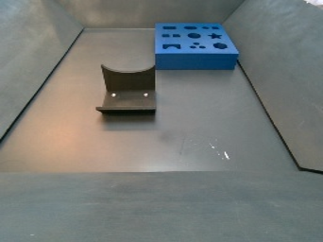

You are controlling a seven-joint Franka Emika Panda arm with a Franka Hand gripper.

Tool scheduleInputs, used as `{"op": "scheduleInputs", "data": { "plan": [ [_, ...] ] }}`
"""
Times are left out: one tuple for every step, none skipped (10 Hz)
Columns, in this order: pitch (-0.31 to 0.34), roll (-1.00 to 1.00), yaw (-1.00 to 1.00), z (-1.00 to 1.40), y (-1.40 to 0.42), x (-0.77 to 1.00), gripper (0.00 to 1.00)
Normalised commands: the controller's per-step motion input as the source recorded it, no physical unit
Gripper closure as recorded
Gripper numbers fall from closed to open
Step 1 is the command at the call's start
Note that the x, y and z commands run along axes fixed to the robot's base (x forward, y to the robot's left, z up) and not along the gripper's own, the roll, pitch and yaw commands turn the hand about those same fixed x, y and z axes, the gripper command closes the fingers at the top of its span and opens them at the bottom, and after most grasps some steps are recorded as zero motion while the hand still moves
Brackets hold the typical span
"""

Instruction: Insert the double-square object.

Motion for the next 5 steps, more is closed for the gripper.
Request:
{"op": "scheduleInputs", "data": {
  "plan": [
    [-0.033,-0.06,-0.95,-0.46,-0.06,0.0,1.0],
    [-0.03,-0.06,-0.95,-0.45,-0.06,0.0,1.0],
    [-0.029,-0.06,-0.96,-0.43,-0.07,0.0,1.0],
    [-0.046,-0.1,-0.96,-0.44,-0.02,0.0,1.0],
    [-0.083,-0.17,-0.87,-0.28,-0.05,0.0,1.0]
  ]
}}
